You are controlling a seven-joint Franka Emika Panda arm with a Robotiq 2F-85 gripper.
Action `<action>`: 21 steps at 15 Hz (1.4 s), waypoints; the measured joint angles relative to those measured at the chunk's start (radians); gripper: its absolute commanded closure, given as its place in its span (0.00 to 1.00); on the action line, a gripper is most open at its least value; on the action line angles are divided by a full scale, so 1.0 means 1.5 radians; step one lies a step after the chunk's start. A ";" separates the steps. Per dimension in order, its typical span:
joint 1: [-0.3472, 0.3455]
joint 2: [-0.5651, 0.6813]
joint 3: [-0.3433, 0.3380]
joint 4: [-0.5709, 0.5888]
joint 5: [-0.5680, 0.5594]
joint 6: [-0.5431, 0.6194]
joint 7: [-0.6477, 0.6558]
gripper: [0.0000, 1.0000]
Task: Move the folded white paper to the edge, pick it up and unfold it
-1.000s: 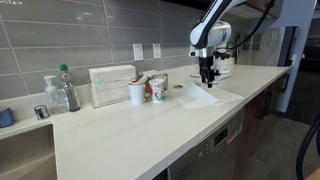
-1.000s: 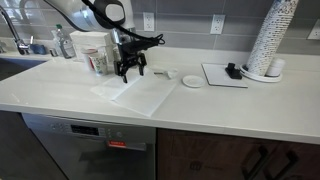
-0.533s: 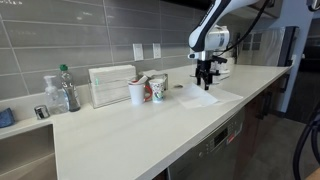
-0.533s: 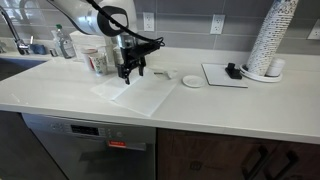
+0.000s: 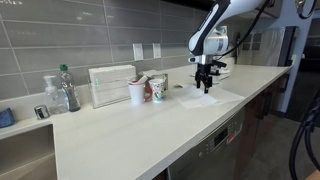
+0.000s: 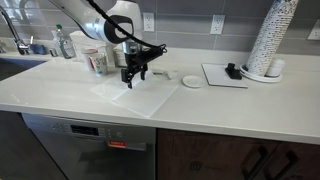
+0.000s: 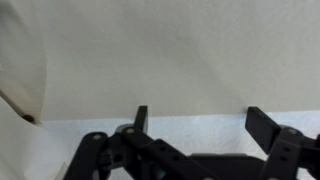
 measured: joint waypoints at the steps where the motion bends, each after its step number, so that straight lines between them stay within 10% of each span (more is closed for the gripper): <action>1: -0.002 0.007 0.002 0.004 0.005 0.000 -0.005 0.00; 21: -0.012 -0.038 0.011 0.047 0.059 -0.187 0.044 0.00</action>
